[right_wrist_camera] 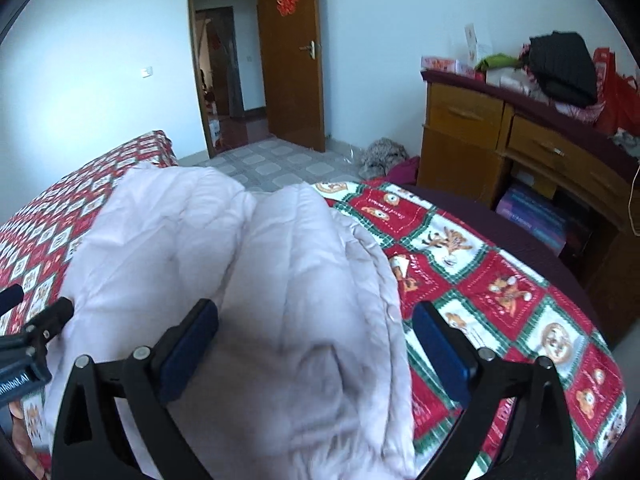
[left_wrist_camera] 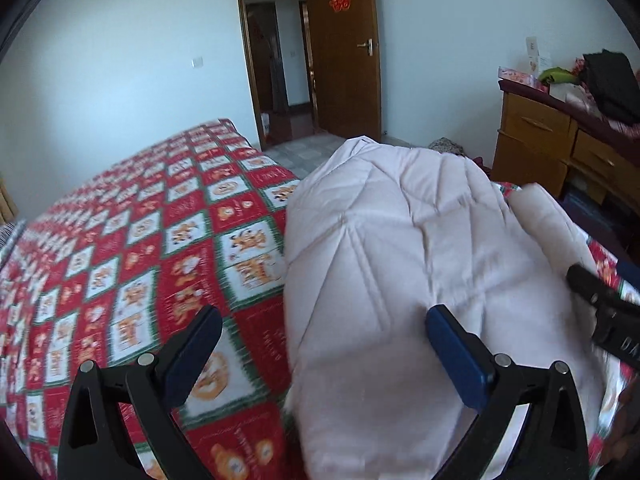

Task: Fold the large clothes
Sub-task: 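Open both grippers and pull them back from the folded jacket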

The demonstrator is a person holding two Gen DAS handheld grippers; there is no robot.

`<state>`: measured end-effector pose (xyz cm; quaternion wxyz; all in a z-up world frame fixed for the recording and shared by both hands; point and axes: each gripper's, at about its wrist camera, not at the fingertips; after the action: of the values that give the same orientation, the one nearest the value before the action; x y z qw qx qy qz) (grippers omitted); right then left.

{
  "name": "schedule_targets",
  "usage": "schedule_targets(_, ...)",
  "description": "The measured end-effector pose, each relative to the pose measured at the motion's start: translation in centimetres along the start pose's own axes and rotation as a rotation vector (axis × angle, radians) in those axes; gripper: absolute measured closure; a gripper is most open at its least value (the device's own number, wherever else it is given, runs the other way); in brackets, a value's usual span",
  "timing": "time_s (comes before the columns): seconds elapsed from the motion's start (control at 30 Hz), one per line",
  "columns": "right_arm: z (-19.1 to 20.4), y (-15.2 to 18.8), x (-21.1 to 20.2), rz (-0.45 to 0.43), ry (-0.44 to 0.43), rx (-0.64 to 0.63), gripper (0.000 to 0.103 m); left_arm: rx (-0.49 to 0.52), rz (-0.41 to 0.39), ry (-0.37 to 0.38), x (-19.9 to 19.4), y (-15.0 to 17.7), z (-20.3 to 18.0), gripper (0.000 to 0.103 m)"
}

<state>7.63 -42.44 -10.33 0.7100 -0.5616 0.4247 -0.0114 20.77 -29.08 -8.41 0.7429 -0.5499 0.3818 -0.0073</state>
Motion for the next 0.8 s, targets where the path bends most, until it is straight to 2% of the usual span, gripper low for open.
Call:
schedule_targets(0.17,-0.1,1.1,-2.9,-0.053,0.000,-0.022,0.003,0.016,-0.023,-0.014,-2.6,1.8,0.0,0.001)
schedule_targets(0.4,0.2,2.8,-6.4,-0.120,0.006,-0.065,0.003,-0.027,-0.061,0.004,-6.5,3.7,0.4,0.001)
schedule_targets(0.8,1.0,3.2,-11.1,-0.158,-0.034,-0.079,0.000,-0.020,-0.135,-0.015,-12.8,5.6,0.0,0.001)
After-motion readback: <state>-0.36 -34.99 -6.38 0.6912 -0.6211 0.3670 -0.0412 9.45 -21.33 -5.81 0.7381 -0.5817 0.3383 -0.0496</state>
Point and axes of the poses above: each gripper's, at about its wrist camera, not at the fingertips, and x roughly the way its jaws point, z to its left, y to its underside, and after that the axes turned 3 degrees about -z, right-handed
